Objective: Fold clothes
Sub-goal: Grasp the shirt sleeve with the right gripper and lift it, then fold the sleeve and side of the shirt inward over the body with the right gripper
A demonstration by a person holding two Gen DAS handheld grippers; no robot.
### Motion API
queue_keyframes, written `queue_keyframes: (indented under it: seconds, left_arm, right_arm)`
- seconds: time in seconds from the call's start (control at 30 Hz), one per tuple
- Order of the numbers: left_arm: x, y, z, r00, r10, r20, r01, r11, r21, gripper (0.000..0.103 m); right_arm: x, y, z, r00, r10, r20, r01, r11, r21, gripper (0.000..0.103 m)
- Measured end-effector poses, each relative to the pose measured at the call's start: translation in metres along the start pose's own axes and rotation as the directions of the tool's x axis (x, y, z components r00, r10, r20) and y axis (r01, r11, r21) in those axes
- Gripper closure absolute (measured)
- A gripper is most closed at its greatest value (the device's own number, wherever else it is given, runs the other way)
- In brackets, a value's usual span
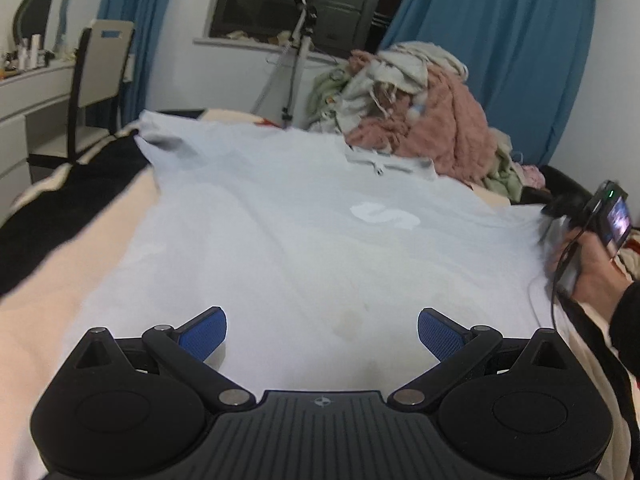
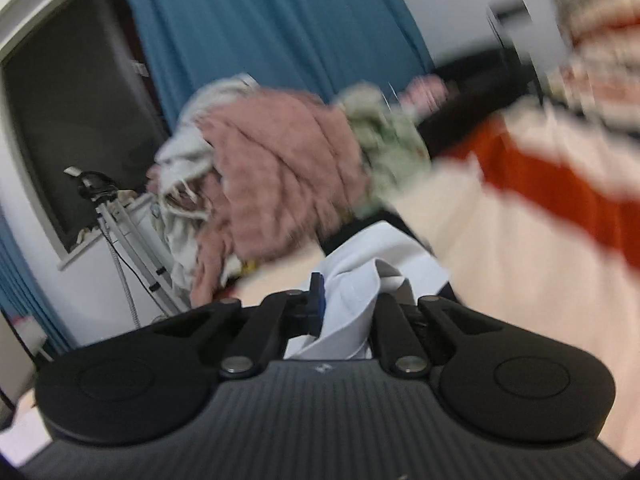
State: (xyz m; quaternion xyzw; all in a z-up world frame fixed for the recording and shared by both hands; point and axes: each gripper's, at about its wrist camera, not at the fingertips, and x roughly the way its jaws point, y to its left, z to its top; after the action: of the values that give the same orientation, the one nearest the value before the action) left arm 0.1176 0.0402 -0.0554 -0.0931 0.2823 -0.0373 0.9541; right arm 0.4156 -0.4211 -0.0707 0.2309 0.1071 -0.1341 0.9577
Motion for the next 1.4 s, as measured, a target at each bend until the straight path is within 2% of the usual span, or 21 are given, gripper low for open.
queue_keyframes:
  seconds: [0.13,0.23,0.37,0.47,0.6,0.67,0.7,0.73,0.77,0.8,0.9,1.07,1.17,1.4]
  left_arm:
    - [-0.028,0.025,0.011,0.996,0.074,0.047,-0.075,0.997,0.027,0.0]
    - [-0.042,0.048,0.019,0.992,0.108,0.068,-0.109,0.994,0.022,0.0]
    - [-0.048,0.077,0.03,0.988,0.126,0.091,-0.122,0.992,-0.041,0.0]
    - [-0.04,0.097,0.032,0.988,0.134,0.075,-0.128,0.988,-0.083,0.0]
    - [-0.024,0.114,0.027,0.988,0.143,0.058,-0.138,0.986,-0.093,0.0]
    - [-0.014,0.115,0.026,0.989,0.142,0.041,-0.138,0.986,-0.09,0.0]
    - [-0.008,0.116,0.026,0.99,0.136,0.033,-0.133,0.987,-0.088,0.0]
    - [-0.002,0.116,0.027,0.991,0.133,0.027,-0.13,0.988,-0.089,0.0]
    - [0.004,0.116,0.028,0.991,0.13,0.021,-0.128,0.988,-0.091,0.0]
    - [0.007,0.115,0.027,0.992,0.128,0.016,-0.126,0.988,-0.092,0.0]
    - [0.016,0.111,0.026,0.993,0.122,0.003,-0.121,0.988,-0.095,0.0]
    - [0.018,0.102,0.026,0.994,0.109,0.016,-0.107,0.991,-0.077,0.0]
    - [0.013,0.086,0.028,0.995,0.089,0.037,-0.088,0.996,-0.032,0.0]
    - [-0.011,0.049,0.023,0.996,0.055,0.073,-0.06,0.996,0.071,0.0]
  right_arm:
    - [-0.031,0.093,0.029,0.998,-0.001,0.057,0.013,0.977,-0.215,0.096]
    - [-0.048,0.174,0.028,0.996,-0.002,0.09,0.038,0.912,-0.408,0.096]
    - [-0.037,0.269,-0.018,0.995,-0.05,0.091,0.097,0.773,-0.627,0.096]
    - [-0.014,0.321,-0.07,0.998,-0.057,0.026,0.059,0.725,-0.686,0.096]
    - [0.012,0.36,-0.136,0.997,-0.065,-0.044,0.011,0.676,-0.736,0.094]
    - [0.022,0.367,-0.155,0.995,-0.063,-0.08,-0.016,0.679,-0.734,0.087]
    - [0.024,0.369,-0.16,0.993,-0.053,-0.104,-0.038,0.695,-0.718,0.066]
    - [0.023,0.369,-0.162,0.991,-0.025,-0.135,-0.077,0.715,-0.695,0.032]
    - [0.022,0.367,-0.161,0.986,0.009,-0.167,-0.12,0.733,-0.67,0.018]
    - [0.019,0.366,-0.157,0.984,0.031,-0.178,-0.141,0.748,-0.648,0.01]
    - [0.005,0.358,-0.143,0.974,0.095,-0.206,-0.199,0.797,-0.57,0.01]
    - [-0.063,0.325,-0.118,0.966,0.168,-0.196,-0.244,0.844,-0.478,0.01]
    - [-0.117,0.292,-0.112,0.963,0.189,-0.191,-0.257,0.856,-0.449,0.01]
    - [-0.272,0.211,-0.102,0.96,0.229,-0.162,-0.274,0.89,-0.364,0.01]
